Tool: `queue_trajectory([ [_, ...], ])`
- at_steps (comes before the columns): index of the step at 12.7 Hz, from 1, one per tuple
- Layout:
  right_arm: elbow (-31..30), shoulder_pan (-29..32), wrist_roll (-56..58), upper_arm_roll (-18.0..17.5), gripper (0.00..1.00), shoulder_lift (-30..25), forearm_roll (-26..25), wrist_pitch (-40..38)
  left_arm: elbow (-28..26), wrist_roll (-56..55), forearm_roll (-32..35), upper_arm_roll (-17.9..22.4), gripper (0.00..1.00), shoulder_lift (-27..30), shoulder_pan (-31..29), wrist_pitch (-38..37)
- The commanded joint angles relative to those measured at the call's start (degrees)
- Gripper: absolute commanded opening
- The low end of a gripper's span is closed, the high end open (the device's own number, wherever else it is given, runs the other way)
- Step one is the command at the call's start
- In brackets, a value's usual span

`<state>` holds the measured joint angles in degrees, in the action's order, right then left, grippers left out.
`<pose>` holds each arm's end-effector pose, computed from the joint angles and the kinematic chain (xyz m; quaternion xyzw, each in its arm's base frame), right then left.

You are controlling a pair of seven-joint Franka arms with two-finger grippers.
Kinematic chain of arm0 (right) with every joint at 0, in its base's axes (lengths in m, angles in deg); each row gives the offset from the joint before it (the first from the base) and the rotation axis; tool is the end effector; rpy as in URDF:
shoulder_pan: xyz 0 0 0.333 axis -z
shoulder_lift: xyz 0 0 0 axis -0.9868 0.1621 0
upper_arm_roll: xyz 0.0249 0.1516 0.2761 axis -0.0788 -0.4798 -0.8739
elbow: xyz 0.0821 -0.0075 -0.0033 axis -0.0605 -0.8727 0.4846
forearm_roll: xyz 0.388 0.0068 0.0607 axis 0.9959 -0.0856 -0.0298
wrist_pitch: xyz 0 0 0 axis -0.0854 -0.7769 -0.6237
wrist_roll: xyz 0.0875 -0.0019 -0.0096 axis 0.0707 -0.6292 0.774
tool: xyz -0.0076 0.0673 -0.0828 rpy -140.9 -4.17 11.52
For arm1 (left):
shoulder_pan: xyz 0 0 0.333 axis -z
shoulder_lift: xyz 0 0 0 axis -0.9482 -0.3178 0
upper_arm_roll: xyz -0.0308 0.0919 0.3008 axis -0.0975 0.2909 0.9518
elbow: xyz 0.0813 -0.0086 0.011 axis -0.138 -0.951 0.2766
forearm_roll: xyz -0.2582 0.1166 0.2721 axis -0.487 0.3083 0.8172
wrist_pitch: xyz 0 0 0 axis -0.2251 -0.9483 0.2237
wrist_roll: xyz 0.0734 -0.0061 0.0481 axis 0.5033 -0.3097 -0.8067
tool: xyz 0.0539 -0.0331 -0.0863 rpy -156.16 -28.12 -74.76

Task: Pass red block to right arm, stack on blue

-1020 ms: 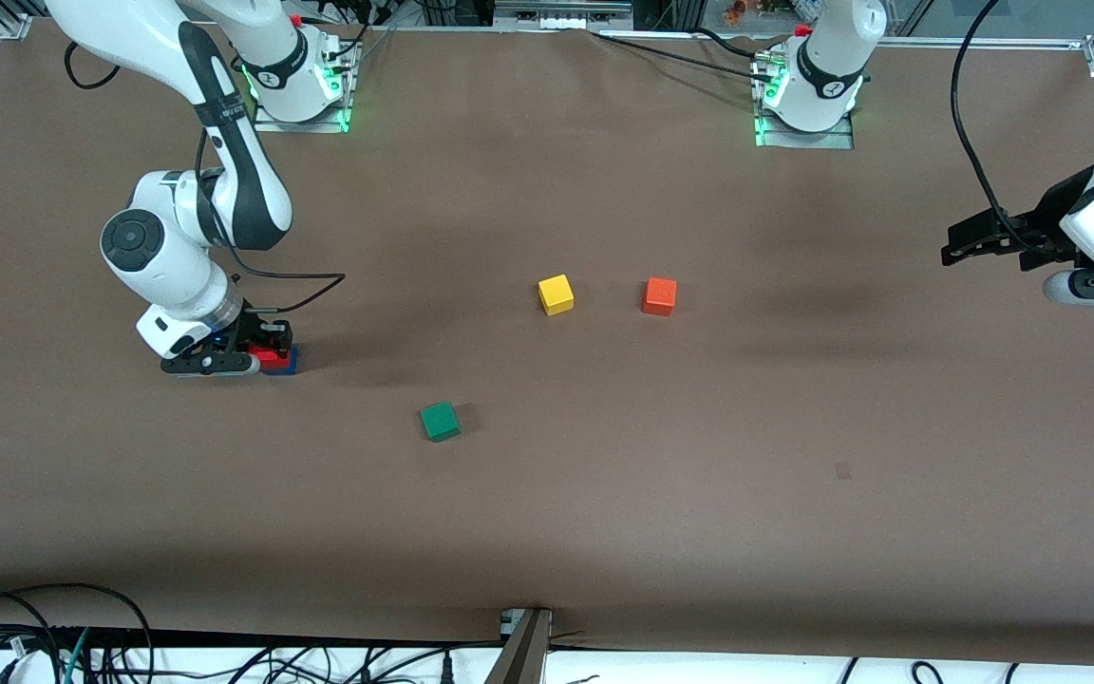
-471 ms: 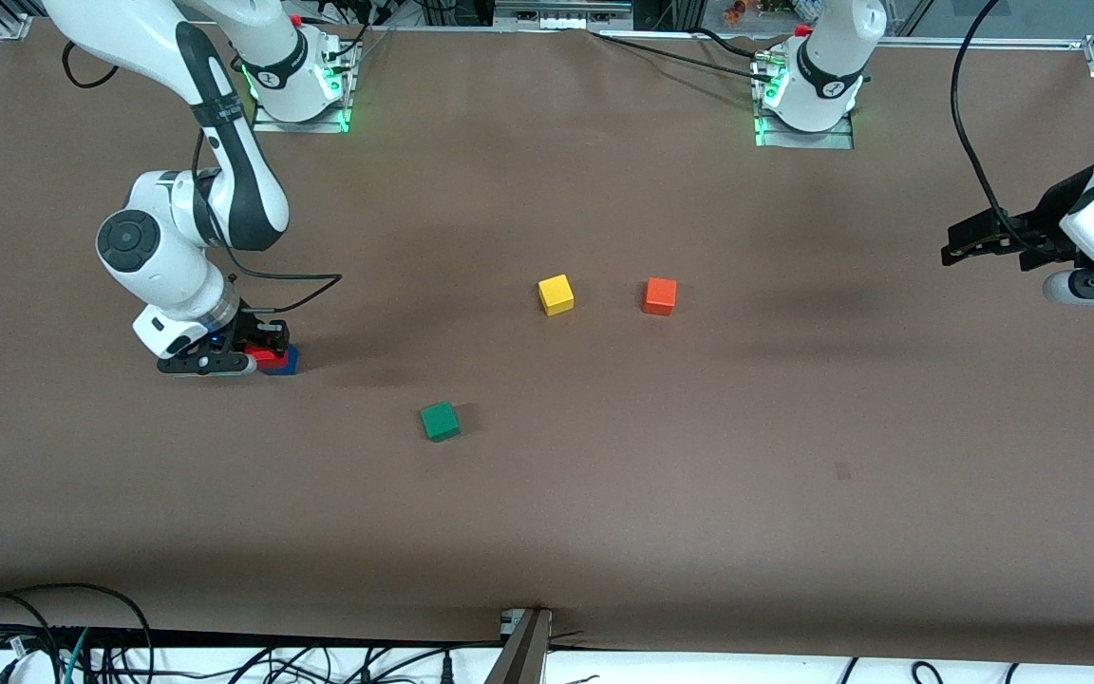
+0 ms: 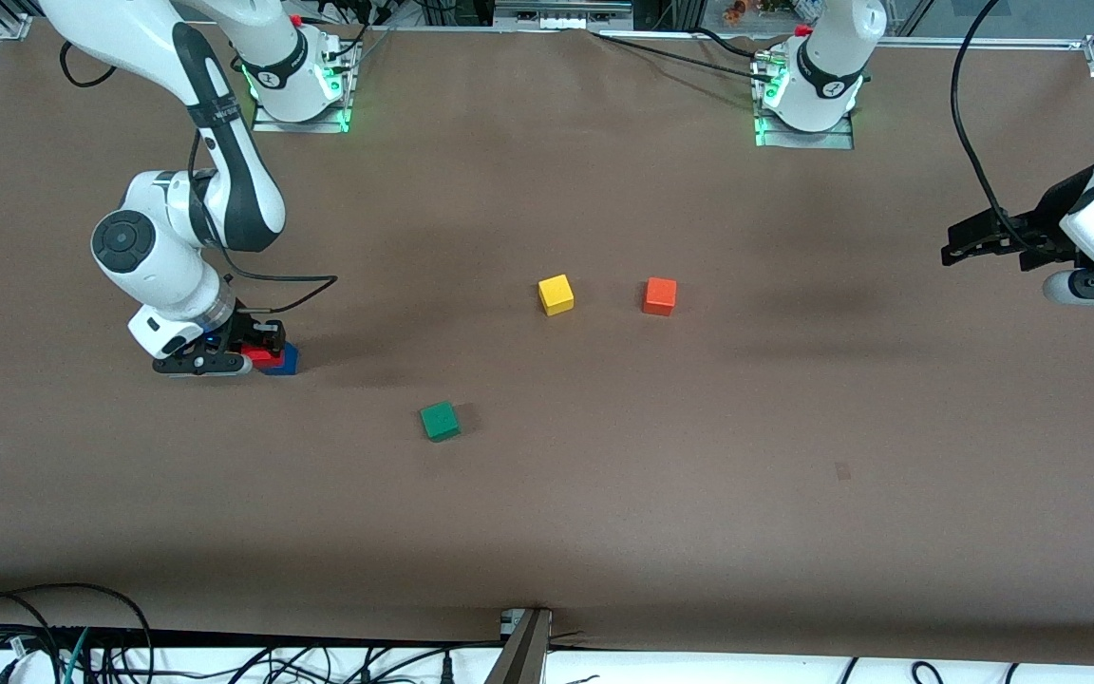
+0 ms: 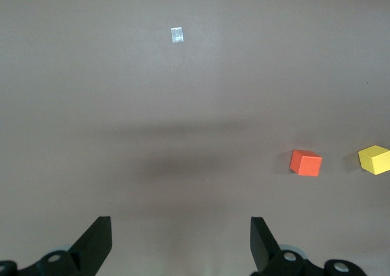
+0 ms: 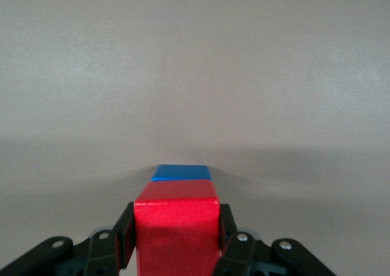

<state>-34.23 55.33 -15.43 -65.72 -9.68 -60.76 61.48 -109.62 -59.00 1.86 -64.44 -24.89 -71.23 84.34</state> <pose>0.5715 0.0577 0.2549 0.9989 0.0219 0.0361 0.0186 0.5816 -0.0113 0.5828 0.9973 -0.0065 -0.0644 0.0349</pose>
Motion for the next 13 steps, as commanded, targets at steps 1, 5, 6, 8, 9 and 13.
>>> queue_trajectory([
  [1,0.0,0.2,0.9,-0.1,0.19,-0.9,-0.1,-0.7,-0.5,-0.2,0.7,-0.2,1.0,0.7,-0.1,0.4],
  [5,1.5,0.5,1.1,0.0,1.0,-0.9,-0.1,-0.9,-0.5,-0.2,0.7,-0.2,1.0,0.7,-0.1,0.4],
  [6,2.0,0.4,1.0,0.1,1.0,-1.0,-0.1,-1.8,-0.5,-0.2,0.7,-0.2,1.0,0.6,-0.1,0.4],
  [8,7.9,0.5,1.0,0.5,1.0,-2.0,-0.1,-10.2,-0.5,-0.2,0.7,-0.2,1.0,0.7,-0.1,0.4],
  [9,11.9,0.4,1.1,1.4,1.0,-2.0,-0.1,-15.3,-0.5,-0.2,0.7,-0.2,1.0,0.7,-0.1,0.4],
  [13,28.2,0.5,-2.3,2.0,1.0,-2.3,-0.1,-38.8,-0.5,-0.6,0.7,-0.2,1.0,0.6,-0.1,0.4],
])
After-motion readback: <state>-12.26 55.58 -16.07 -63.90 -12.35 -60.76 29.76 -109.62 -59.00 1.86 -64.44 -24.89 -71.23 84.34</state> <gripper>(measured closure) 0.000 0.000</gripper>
